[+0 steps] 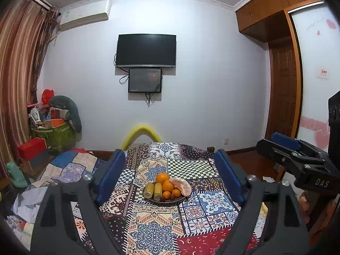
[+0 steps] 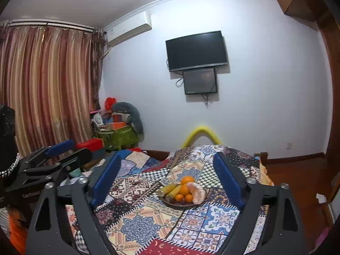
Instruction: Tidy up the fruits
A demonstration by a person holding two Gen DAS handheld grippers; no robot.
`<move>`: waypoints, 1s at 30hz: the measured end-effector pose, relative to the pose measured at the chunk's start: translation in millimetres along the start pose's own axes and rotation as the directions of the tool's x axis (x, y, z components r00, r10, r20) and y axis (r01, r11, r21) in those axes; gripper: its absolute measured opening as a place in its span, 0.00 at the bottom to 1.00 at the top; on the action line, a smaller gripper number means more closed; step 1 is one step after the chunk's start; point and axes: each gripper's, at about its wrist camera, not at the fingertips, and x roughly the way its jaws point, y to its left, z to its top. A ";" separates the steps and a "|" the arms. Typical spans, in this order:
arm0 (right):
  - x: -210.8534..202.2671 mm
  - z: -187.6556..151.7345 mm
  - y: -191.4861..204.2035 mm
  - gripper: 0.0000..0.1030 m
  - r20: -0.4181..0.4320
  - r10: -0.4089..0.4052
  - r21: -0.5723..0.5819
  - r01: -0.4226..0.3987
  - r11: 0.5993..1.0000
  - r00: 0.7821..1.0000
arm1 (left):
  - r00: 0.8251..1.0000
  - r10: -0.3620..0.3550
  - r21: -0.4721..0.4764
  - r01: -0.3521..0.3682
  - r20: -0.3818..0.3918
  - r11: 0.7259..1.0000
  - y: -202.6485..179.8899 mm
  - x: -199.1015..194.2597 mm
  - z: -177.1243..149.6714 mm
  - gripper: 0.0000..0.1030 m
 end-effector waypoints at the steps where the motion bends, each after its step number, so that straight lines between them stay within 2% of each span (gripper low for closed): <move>1: 0.0 -0.4 -0.7 0.91 0.003 -0.007 -0.001 0.007 1.000 1.000 | 1.000 -0.002 -0.001 0.002 0.000 1.000 0.1 -0.8 -0.4 0.86; 3: -0.1 -2.4 -1.3 1.00 0.008 -0.017 0.001 0.017 1.000 1.000 | 1.000 0.000 -0.005 0.000 0.001 1.000 1.3 -1.3 -1.7 0.91; 8: -3.0 -5.6 0.1 1.00 0.010 -0.041 -0.014 0.041 0.999 0.999 | 1.000 0.012 -0.009 -0.012 0.008 1.000 -1.6 -7.7 -5.4 0.97; 30: -11.3 -8.3 -2.9 1.00 0.010 -0.058 -0.015 0.059 0.998 0.998 | 1.000 0.010 -0.028 -0.009 0.008 1.000 -1.6 -5.2 -6.6 0.99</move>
